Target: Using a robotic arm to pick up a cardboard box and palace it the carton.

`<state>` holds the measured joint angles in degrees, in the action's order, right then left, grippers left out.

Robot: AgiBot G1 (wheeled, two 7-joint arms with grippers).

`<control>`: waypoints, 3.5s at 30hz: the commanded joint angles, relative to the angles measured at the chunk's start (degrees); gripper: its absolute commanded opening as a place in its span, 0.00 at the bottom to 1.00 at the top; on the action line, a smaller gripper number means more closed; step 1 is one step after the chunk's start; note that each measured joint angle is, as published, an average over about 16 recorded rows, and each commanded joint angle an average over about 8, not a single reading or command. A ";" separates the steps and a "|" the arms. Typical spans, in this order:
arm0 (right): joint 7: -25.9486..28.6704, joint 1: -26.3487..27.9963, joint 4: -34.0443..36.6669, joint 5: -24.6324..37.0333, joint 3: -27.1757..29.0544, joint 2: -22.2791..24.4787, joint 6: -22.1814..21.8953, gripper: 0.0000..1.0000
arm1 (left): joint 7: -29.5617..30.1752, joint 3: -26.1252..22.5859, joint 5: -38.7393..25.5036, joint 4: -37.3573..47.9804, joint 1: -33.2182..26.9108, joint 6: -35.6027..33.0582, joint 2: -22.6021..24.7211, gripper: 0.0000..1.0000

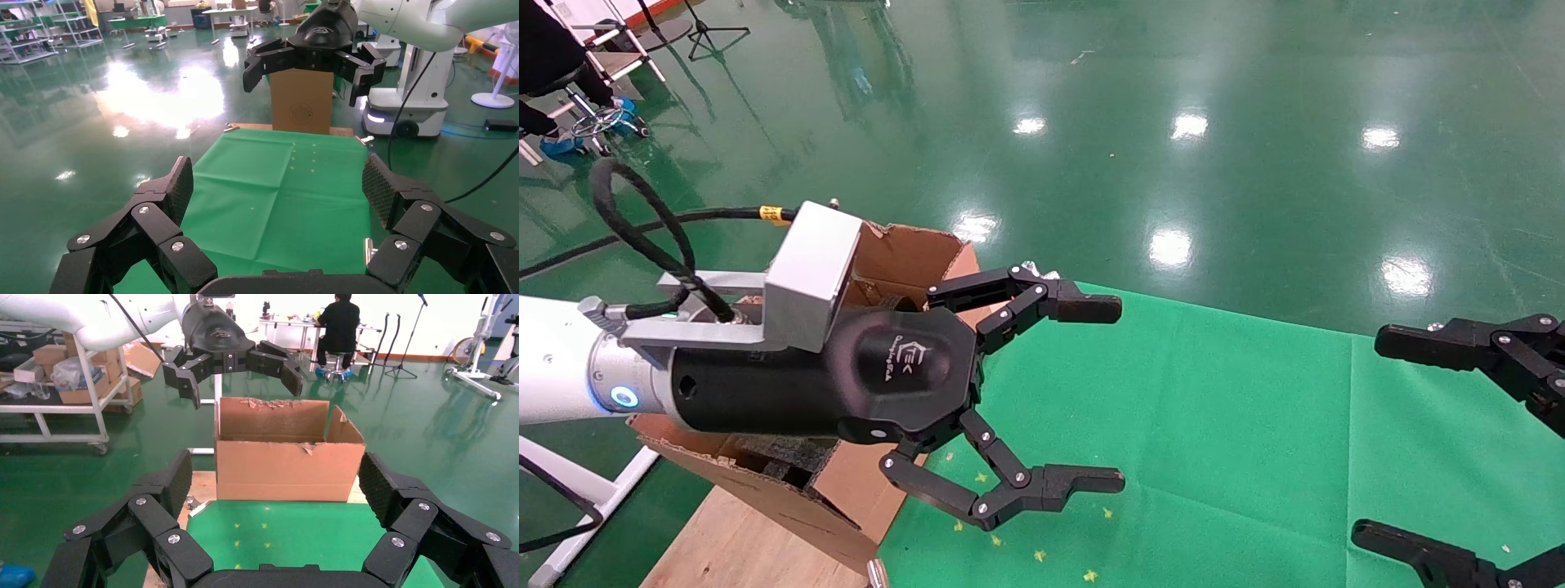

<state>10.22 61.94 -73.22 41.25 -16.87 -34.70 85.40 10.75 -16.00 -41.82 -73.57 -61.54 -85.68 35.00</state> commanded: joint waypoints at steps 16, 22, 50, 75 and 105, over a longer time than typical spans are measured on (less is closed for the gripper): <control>0.00 0.00 0.00 0.01 0.00 0.00 0.00 1.00 | 0.04 -0.07 -0.15 0.11 -0.07 0.06 0.04 1.00; 0.00 0.00 0.00 0.02 0.00 0.00 0.00 1.00 | 0.04 -0.07 -0.18 0.14 -0.10 0.06 0.04 1.00; 0.00 0.00 0.00 0.02 0.00 0.00 0.00 1.00 | 0.04 -0.07 -0.22 0.16 -0.13 0.07 0.04 1.00; 0.00 0.00 0.00 0.02 0.00 0.00 0.00 1.00 | 0.04 -0.07 -0.22 0.16 -0.13 0.07 0.04 1.00; 0.00 0.00 0.00 0.02 0.00 0.00 0.00 1.00 | 0.04 -0.07 -0.22 0.16 -0.13 0.07 0.04 1.00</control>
<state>10.22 61.94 -73.22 41.27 -16.86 -34.70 85.41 10.80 -16.07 -42.04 -73.41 -61.66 -85.61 35.04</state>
